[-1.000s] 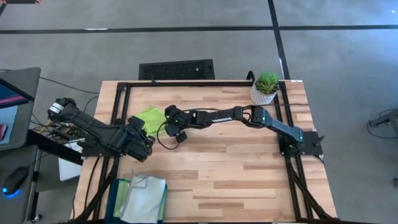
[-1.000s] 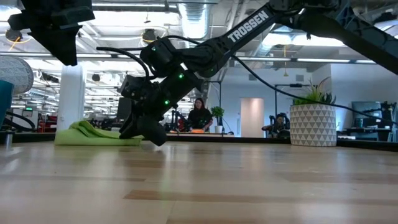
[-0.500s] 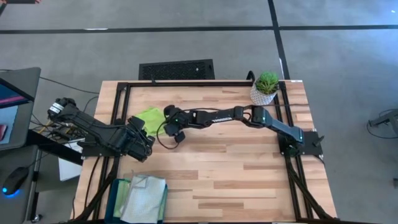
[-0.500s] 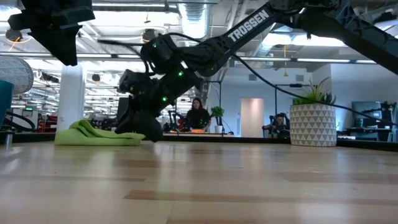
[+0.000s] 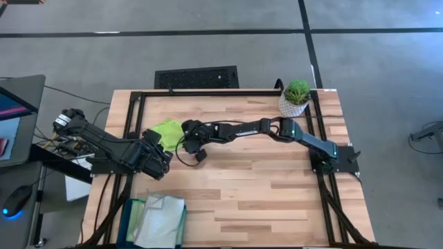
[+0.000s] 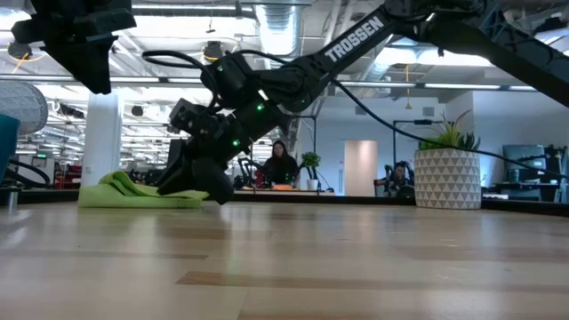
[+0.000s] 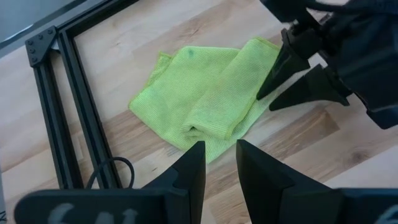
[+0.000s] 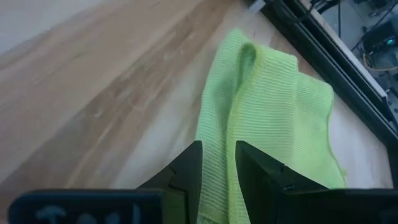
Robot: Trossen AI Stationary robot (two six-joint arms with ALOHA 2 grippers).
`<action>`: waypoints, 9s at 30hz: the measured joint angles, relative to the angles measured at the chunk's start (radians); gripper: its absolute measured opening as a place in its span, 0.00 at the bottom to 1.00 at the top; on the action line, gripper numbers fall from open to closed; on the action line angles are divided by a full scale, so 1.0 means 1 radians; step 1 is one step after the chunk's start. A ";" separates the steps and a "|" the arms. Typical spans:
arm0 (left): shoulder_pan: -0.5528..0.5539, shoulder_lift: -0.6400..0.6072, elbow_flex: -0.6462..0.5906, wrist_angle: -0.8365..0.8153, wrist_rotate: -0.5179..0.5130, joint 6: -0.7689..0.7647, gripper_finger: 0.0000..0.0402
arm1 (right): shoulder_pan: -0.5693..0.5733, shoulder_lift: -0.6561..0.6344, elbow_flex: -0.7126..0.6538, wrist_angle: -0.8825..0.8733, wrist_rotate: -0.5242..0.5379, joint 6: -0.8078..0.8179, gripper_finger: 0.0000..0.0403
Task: Fold microfiber towels
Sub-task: Fold the green microfiber cloth, then put the folded green microfiber cloth into the blue bin
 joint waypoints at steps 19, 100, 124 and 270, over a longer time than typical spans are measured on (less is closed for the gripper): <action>0.000 0.000 0.000 0.000 0.000 0.000 0.21 | -0.033 0.000 0.000 -0.022 0.058 0.011 0.30; 0.574 0.016 -0.426 0.767 0.000 0.983 0.21 | 0.121 -0.323 -0.001 -0.525 0.157 0.354 0.30; 0.620 -0.076 -0.297 0.596 0.005 0.996 0.21 | 0.102 -0.323 -0.001 -0.558 0.157 0.362 0.30; 0.497 0.272 -0.339 0.676 0.222 1.175 0.01 | 0.166 -0.447 -0.002 -0.860 0.214 0.490 0.30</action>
